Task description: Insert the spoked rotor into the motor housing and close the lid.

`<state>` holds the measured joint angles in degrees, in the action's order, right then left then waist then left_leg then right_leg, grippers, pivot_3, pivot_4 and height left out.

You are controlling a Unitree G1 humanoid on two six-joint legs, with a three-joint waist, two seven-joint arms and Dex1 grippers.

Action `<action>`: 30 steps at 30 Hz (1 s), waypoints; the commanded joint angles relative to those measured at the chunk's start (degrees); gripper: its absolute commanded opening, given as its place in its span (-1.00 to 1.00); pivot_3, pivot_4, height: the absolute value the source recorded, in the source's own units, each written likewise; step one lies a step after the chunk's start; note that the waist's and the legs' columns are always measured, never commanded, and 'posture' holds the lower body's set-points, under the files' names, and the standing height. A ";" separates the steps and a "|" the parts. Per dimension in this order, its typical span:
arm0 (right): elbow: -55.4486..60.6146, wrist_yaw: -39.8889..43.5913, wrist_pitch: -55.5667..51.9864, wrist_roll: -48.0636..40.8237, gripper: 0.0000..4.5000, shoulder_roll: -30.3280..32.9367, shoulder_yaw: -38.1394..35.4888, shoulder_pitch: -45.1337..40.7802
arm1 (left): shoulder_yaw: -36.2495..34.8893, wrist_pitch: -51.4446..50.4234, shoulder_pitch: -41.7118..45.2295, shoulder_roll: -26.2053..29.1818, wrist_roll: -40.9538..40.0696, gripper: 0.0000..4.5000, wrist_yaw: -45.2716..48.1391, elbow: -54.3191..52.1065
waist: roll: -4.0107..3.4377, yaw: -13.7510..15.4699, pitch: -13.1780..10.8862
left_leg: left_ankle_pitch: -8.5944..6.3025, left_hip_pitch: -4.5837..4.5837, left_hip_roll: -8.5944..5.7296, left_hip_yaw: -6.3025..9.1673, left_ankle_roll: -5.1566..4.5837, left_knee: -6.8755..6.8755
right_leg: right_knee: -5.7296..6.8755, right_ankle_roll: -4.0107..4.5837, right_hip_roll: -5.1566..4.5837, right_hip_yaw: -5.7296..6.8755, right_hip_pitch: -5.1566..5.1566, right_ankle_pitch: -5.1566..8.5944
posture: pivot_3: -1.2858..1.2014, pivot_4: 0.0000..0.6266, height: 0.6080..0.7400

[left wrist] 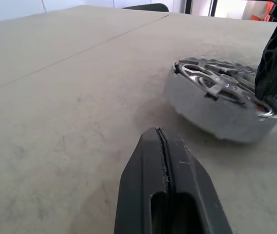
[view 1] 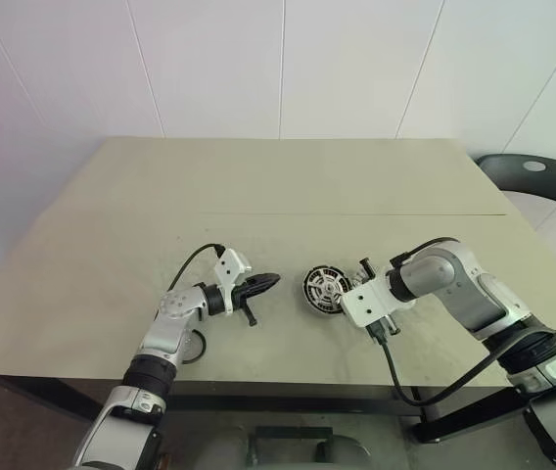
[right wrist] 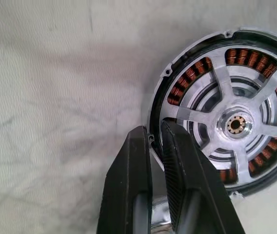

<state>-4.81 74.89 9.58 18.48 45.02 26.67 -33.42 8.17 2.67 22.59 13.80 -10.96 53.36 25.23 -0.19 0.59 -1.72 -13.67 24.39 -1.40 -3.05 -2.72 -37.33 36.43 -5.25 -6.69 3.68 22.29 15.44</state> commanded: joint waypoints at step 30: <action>8.83 -20.53 -96.30 -59.71 0.59 -19.55 -52.20 8.57 | 1.75 -0.37 0.03 1.17 0.30 -1.00 2.03 -4.83 | -0.03 0.32 0.04 | 0.04 0.03 0.08 -0.01 0.11 0.24 | -0.11 0.14 -0.10 -0.01 0.15 -0.15 | 0.03 -1.00 1.00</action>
<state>3.23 56.75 -79.20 -36.79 26.71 -19.41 -23.77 9.69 0.81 21.57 15.35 -11.30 55.73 20.52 -0.22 0.91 -1.68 -13.63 24.45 -1.33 -3.07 -2.62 -37.08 36.32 -5.19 -6.78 3.67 22.44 15.24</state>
